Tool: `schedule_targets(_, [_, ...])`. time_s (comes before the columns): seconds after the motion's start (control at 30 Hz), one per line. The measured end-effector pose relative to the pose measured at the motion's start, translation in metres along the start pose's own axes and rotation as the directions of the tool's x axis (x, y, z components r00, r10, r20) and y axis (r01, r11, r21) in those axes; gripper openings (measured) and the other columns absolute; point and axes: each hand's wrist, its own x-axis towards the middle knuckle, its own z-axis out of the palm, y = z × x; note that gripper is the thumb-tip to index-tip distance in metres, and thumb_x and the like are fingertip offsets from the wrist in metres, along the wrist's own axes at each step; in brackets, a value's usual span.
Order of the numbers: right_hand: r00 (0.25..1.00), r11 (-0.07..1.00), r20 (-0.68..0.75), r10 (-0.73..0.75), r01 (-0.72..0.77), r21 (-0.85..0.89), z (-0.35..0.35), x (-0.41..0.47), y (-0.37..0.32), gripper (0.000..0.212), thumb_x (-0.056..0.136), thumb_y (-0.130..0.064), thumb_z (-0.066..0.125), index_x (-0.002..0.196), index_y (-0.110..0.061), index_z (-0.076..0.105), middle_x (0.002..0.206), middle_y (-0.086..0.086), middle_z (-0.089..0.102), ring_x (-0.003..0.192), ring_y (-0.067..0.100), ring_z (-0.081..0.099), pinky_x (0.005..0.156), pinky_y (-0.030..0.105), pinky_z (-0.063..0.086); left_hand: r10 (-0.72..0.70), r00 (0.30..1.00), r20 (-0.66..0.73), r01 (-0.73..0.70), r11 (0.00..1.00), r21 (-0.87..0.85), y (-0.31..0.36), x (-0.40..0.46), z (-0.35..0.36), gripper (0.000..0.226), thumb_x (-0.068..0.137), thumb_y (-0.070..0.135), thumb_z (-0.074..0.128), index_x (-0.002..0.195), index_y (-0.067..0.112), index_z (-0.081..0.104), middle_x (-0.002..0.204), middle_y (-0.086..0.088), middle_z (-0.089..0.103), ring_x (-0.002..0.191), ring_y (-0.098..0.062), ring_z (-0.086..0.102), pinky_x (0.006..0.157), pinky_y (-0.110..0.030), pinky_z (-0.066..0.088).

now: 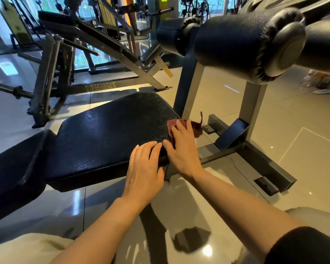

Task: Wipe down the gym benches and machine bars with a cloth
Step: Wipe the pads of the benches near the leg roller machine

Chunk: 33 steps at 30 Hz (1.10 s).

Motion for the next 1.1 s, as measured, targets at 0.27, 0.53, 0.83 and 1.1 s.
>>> schedule_targets(0.27, [0.983, 0.945, -0.040, 0.178, -0.159, 0.284, -0.003, 0.008, -0.009, 0.044, 0.103, -0.015, 0.042, 0.147, -0.020, 0.038, 0.163, -0.005, 0.009, 0.148, 0.013, 0.009, 0.112, 0.022, 0.009, 0.043, 0.998, 0.051, -0.032, 0.979, -0.203, 0.005, 0.048, -0.013, 0.048, 0.095, 0.019, 0.056, 0.142, 0.020, 0.045, 0.143, 0.002, 0.048, 0.132, -0.010, 0.041, 0.112, -0.037, 0.036])
schedule_targets(0.53, [0.935, 0.904, -0.080, 0.346, -0.310, 0.294, 0.007, 0.000, -0.004, 0.049, 0.104, -0.032, 0.035, 0.152, -0.029, 0.026, 0.160, 0.000, 0.023, 0.146, 0.020, 0.021, 0.117, 0.040, 0.024, 0.076, 0.967, 0.243, -0.031, 0.982, -0.186, -0.001, 0.059, -0.014, 0.046, 0.096, 0.028, 0.053, 0.142, 0.030, 0.043, 0.140, 0.012, 0.050, 0.126, -0.003, 0.045, 0.118, -0.041, 0.022])
schedule_targets(0.83, [0.928, 0.865, -0.058, 0.367, -0.318, 0.387, 0.021, -0.012, -0.009, 0.050, 0.101, -0.029, 0.042, 0.149, -0.020, 0.030, 0.141, 0.002, 0.047, 0.131, 0.021, 0.045, 0.109, 0.043, 0.040, 0.097, 0.972, 0.213, -0.061, 0.984, -0.168, -0.011, 0.055, -0.009, 0.048, 0.097, 0.024, 0.054, 0.143, 0.027, 0.042, 0.142, 0.007, 0.050, 0.128, -0.009, 0.046, 0.114, -0.044, 0.031])
schedule_targets(1.1, [0.958, 0.927, -0.051, 0.283, -0.260, 0.269, 0.018, -0.001, -0.004, 0.039, 0.101, -0.029, 0.042, 0.139, -0.023, 0.039, 0.135, 0.004, 0.046, 0.123, 0.020, 0.048, 0.103, 0.039, 0.045, 0.098, 0.969, 0.226, -0.069, 0.988, -0.135, -0.018, 0.059, -0.014, 0.056, 0.093, 0.032, 0.058, 0.145, 0.029, 0.039, 0.146, 0.011, 0.044, 0.132, -0.005, 0.038, 0.113, -0.032, 0.031])
